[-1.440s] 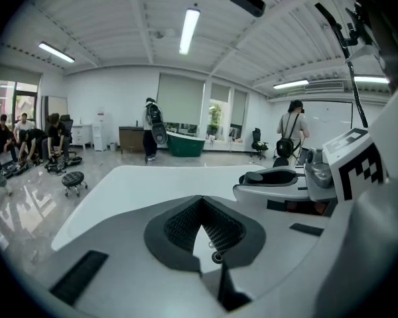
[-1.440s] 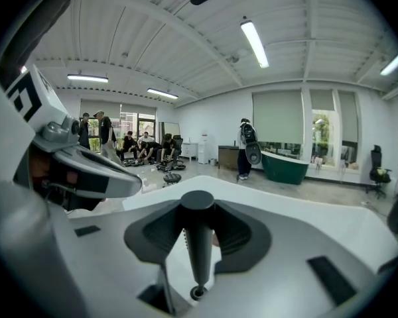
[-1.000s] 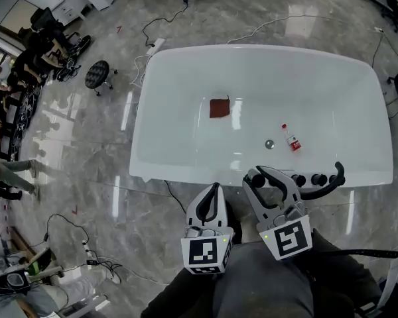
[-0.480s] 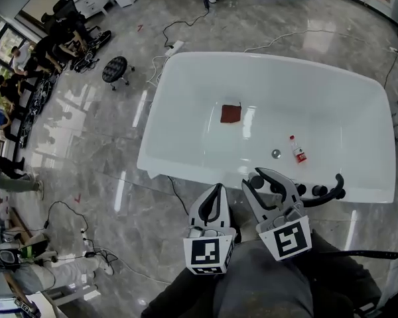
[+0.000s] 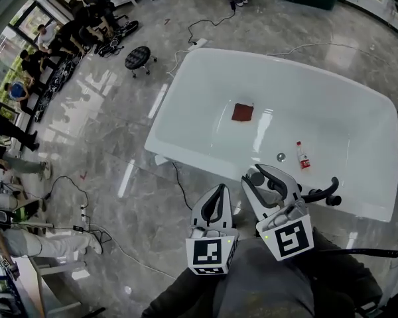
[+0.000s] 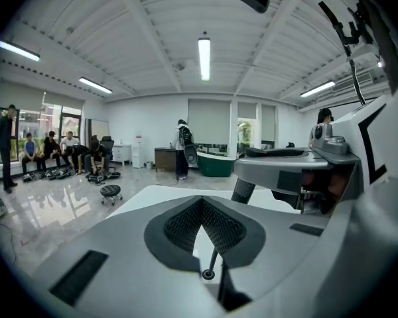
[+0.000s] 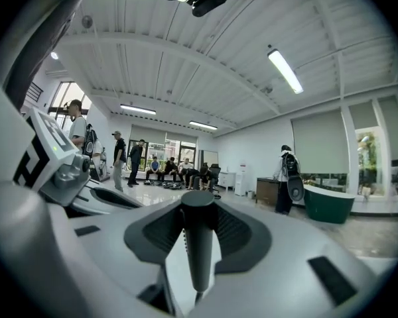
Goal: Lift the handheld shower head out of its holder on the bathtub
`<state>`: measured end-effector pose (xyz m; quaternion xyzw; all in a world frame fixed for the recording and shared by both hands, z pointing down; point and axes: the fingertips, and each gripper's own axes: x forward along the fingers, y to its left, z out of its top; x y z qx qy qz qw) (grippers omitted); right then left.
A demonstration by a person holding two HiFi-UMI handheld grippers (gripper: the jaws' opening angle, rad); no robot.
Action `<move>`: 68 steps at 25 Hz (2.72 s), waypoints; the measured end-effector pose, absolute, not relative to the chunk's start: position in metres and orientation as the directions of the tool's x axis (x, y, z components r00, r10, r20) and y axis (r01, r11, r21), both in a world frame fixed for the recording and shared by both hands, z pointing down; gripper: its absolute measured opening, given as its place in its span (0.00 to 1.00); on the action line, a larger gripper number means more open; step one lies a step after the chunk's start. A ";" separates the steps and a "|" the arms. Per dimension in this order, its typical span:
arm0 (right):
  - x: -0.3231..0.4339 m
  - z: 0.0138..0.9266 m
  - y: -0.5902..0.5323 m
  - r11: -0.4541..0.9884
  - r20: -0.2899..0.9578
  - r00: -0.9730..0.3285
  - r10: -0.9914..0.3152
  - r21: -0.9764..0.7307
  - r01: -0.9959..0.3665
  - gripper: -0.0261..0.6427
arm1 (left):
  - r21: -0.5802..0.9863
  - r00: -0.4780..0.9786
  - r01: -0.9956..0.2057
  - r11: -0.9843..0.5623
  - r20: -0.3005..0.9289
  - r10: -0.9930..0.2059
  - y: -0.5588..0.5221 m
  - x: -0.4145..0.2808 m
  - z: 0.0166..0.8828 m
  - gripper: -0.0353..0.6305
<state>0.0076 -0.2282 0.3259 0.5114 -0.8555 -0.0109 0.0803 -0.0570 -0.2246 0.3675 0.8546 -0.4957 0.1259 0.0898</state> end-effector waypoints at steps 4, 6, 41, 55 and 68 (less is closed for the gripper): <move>0.008 0.323 -0.209 0.520 0.117 -0.509 -0.853 0.104 -0.848 0.25 | 0.038 0.427 -0.898 -0.438 0.315 -0.848 -0.198 -0.057 0.370 0.06; 0.007 0.323 -0.201 0.535 0.118 -0.524 -0.844 0.104 -0.839 0.25 | 0.039 0.412 -0.906 -0.423 0.322 -0.853 -0.190 -0.059 0.370 0.06; -0.052 0.285 0.061 0.444 0.021 -0.451 -0.892 0.219 -0.869 0.25 | 0.020 0.468 -0.881 -0.473 0.197 -0.862 0.052 -0.122 0.338 0.06; -0.027 0.292 0.089 0.437 0.062 -0.433 -0.899 0.148 -0.887 0.25 | 0.018 0.482 -0.875 -0.484 0.129 -0.866 0.074 -0.101 0.312 0.06; -0.006 0.291 0.090 0.444 0.058 -0.440 -0.896 0.120 -0.888 0.25 | -0.005 0.467 -0.882 -0.471 0.121 -0.876 0.079 -0.081 0.297 0.06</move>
